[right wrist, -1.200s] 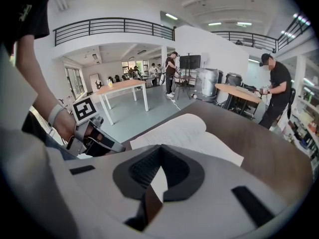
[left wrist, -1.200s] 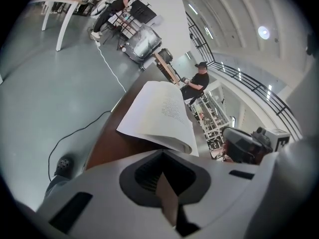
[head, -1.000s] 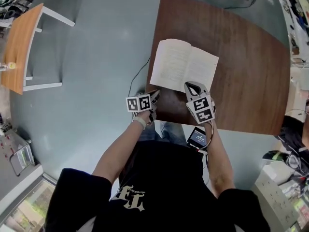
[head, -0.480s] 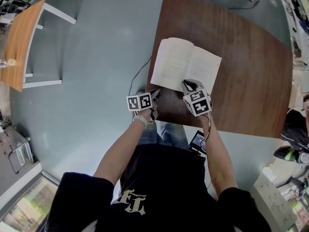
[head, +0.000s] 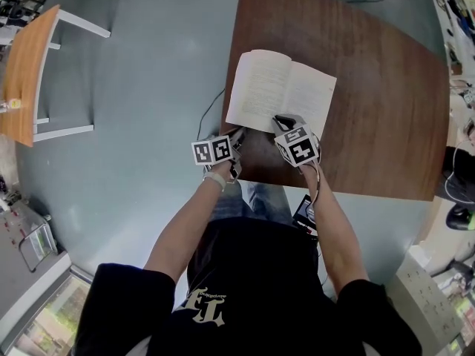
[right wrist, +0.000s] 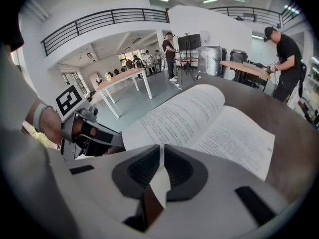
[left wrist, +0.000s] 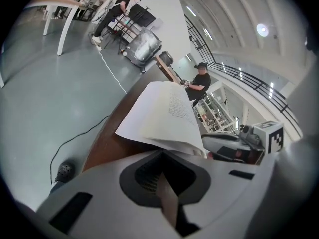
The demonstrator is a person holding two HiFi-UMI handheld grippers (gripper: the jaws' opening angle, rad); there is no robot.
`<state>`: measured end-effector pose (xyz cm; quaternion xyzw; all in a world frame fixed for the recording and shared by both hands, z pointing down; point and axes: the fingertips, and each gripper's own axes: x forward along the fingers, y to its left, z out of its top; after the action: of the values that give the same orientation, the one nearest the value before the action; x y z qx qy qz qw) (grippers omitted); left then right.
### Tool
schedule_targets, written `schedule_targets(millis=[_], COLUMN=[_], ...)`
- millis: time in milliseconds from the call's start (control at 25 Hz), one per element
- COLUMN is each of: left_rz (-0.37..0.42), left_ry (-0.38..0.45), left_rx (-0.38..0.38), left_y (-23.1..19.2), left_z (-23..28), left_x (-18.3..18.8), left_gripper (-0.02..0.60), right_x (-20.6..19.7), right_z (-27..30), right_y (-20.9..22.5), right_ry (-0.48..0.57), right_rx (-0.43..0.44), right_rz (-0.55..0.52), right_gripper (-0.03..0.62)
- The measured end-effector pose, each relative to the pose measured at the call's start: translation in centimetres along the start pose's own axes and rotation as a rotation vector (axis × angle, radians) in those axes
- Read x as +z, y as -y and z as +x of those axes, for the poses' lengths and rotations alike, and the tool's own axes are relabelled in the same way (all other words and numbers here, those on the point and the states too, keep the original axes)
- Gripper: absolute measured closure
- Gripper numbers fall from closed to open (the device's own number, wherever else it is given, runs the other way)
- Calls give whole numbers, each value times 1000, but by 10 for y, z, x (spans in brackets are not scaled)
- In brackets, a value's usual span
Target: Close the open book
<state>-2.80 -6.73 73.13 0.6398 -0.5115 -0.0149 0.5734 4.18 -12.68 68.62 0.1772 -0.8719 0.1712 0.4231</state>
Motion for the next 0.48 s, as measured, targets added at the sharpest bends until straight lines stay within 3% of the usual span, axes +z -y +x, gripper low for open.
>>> schedule_targets(millis=[240, 480], left_rz=[84, 225], left_ry=[11, 24], left_rx=[10, 32], left_y=[6, 21], left_z=[-7, -14], left_x=[3, 8], left_gripper=[577, 577], right_x=[1, 1], right_z=[2, 1], right_y=[-2, -3], right_ry=[9, 17], right_rx=[10, 8], right_rz=[23, 42], right_gripper=[591, 591])
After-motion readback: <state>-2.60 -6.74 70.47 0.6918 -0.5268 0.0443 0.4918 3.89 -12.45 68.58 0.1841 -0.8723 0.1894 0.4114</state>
